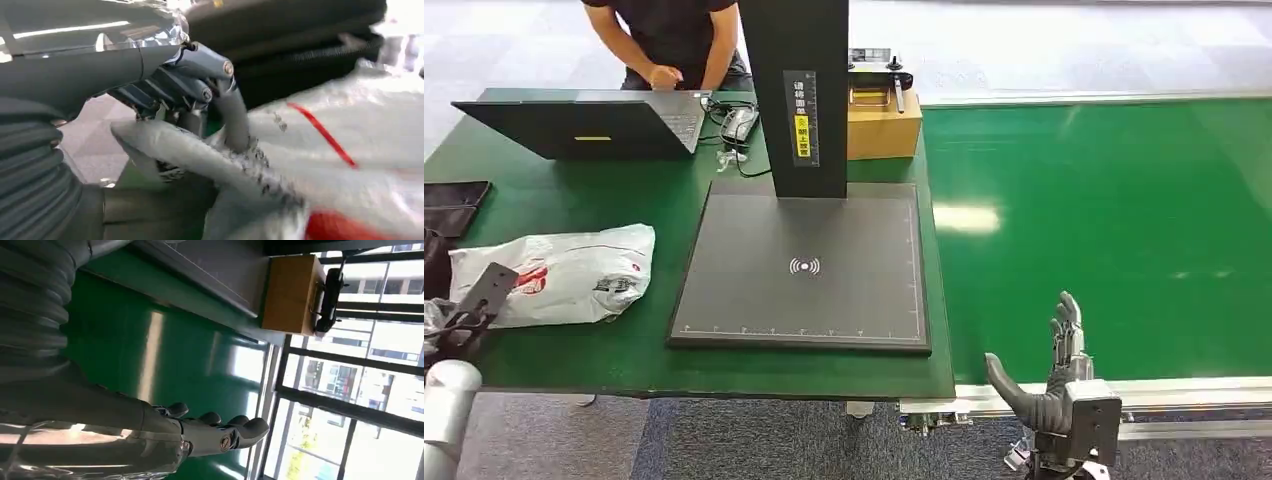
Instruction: Moved the parcel from conveyor to table for the left to box.
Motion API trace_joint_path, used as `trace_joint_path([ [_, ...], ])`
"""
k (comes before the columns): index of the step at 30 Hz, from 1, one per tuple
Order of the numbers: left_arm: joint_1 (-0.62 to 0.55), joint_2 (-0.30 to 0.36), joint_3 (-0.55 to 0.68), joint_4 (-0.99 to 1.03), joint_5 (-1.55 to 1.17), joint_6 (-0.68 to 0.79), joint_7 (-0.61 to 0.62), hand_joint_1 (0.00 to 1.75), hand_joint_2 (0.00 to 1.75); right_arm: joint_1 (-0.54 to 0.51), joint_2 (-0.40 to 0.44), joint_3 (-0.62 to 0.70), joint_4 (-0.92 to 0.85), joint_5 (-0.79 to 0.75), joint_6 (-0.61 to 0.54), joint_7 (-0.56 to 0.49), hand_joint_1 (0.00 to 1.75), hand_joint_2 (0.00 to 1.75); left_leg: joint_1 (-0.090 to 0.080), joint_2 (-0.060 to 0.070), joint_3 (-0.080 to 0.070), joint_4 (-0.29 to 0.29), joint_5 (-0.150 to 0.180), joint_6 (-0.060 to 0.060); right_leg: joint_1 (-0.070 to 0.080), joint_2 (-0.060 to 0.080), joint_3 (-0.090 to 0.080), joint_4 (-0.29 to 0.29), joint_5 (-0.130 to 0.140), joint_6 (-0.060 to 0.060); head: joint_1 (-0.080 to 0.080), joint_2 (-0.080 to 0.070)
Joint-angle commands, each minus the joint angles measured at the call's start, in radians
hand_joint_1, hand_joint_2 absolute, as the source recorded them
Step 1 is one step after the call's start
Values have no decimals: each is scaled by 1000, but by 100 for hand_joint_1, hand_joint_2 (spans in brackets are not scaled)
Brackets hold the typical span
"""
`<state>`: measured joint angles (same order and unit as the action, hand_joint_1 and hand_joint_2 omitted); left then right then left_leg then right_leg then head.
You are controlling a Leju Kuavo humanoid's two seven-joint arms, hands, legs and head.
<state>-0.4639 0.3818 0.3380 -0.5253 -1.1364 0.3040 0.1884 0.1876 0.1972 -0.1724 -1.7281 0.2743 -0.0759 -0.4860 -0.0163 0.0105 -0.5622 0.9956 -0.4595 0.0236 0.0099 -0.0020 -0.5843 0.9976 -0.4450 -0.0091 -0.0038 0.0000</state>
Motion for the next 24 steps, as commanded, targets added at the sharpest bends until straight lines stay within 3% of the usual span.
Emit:
trace_joint_path([
  [1,-8,-70,11,-34,-84,-6,1,0,175,-21,-21,17,53,3,-6,1,0,175,1,-4,4,-3,1,-4,1,-2,5,-3,0,2,0,0],
  [7,62,-99,-27,-207,-214,65,65,0,175,-18,-8,1,33,10,14,4,0,175,1,-4,2,-1,0,-2,0,-3,3,-2,0,2,0,0],
  [14,190,-206,6,-551,-304,51,52,0,175,-18,3,-16,21,17,21,-2,0,175,1,-4,1,-1,0,-2,0,-3,3,-1,-1,2,0,0],
  [20,254,-284,-19,-764,-320,161,-19,0,175,-18,9,-14,10,16,31,-13,0,175,0,-3,0,0,0,-1,0,-2,1,-1,-1,2,0,0],
  [24,256,-331,-57,-830,-133,166,-150,0,175,-23,5,-6,5,18,33,-16,0,175,0,-4,0,0,0,-2,0,-3,2,-1,-1,2,0,0],
])
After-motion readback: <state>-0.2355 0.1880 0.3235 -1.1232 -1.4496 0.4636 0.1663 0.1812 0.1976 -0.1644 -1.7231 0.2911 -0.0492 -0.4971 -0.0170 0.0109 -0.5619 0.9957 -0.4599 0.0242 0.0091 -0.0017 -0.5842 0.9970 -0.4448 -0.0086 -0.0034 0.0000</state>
